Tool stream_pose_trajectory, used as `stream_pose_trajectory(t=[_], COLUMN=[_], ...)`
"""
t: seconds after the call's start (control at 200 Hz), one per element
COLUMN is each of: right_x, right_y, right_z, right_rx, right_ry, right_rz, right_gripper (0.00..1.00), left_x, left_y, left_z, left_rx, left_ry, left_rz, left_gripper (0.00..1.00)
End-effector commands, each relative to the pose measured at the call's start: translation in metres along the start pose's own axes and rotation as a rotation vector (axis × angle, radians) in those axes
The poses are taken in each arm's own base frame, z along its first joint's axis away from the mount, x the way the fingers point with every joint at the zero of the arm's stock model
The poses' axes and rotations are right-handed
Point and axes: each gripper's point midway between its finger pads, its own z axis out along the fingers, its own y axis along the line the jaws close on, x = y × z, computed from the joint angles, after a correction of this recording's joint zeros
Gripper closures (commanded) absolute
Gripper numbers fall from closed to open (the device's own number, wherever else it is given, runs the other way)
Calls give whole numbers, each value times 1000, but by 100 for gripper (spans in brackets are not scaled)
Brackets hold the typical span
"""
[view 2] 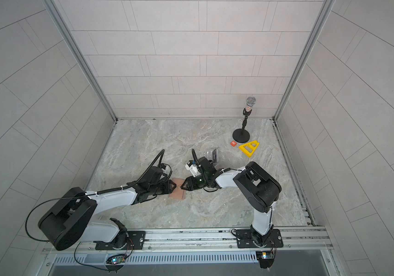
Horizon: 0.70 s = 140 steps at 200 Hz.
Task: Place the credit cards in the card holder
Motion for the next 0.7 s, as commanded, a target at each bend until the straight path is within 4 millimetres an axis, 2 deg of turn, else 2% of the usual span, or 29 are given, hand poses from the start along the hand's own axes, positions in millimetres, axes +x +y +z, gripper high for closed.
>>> stream_pose_trajectory(t=[0.0, 0.696], right_x=[50, 59], right_y=[-50, -55], right_z=[12, 20], right_rx=[166, 236], right_ry=[147, 208], right_rz=[99, 67], right_gripper=[55, 59], left_x=[29, 32], left_y=[13, 6], left_z=[4, 11], left_rx=[-28, -16], left_ry=[95, 99], left_rz=[-21, -29], left_gripper=[67, 69])
